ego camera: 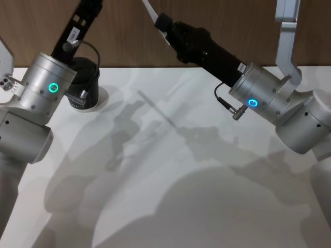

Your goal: Pick up the straw with one hand, pass it to the other hand, and insert it into the cup.

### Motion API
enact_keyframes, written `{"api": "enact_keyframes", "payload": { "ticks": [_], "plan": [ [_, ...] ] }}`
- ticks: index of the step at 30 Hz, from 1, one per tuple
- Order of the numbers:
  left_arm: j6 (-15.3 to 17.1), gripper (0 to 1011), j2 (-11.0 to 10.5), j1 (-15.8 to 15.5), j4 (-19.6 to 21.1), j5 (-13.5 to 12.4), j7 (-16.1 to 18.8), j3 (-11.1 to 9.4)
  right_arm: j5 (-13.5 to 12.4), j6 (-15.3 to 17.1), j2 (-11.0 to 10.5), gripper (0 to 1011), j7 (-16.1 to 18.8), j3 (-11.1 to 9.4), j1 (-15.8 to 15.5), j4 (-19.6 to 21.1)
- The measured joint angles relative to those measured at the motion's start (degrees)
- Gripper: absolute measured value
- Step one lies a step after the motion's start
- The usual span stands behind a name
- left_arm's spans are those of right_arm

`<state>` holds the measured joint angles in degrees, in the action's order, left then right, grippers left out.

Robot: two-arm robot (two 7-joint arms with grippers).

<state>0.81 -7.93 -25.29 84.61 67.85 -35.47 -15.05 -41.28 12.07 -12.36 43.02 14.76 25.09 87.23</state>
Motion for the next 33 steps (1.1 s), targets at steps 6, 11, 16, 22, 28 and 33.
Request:
{"api": "enact_keyframes", "payload": {
  "ticks": [6,11,16,22,28,33],
  "plan": [
    [1.18,1003,0.80,-1.59,-1.86,2.05,-0.77,-0.36,0.00,0.00,0.00,3,0.00,0.00,0.00,0.00],
    [1.80,1003,1.13,-2.65,-3.00,2.96,-1.23,-0.77,0.00,0.00,0.00,3,0.00,0.00,0.00,0.00],
    [2.43,1003,1.52,-4.20,-4.68,3.89,-1.90,-1.50,0.00,0.00,0.00,3,0.00,0.00,0.00,0.00],
    [2.71,1003,1.77,-5.39,-5.95,4.44,-2.47,-2.02,0.00,0.00,0.00,3,0.00,0.00,0.00,0.00],
    [2.73,1003,1.99,-6.46,-7.13,4.88,-2.89,-2.38,0.00,0.00,0.00,3,0.00,0.00,0.00,0.00],
    [2.71,927,2.07,-7.07,-7.73,5.15,-3.19,-2.62,0.00,0.00,0.00,3,0.00,0.00,0.00,0.00]
  ]
}}
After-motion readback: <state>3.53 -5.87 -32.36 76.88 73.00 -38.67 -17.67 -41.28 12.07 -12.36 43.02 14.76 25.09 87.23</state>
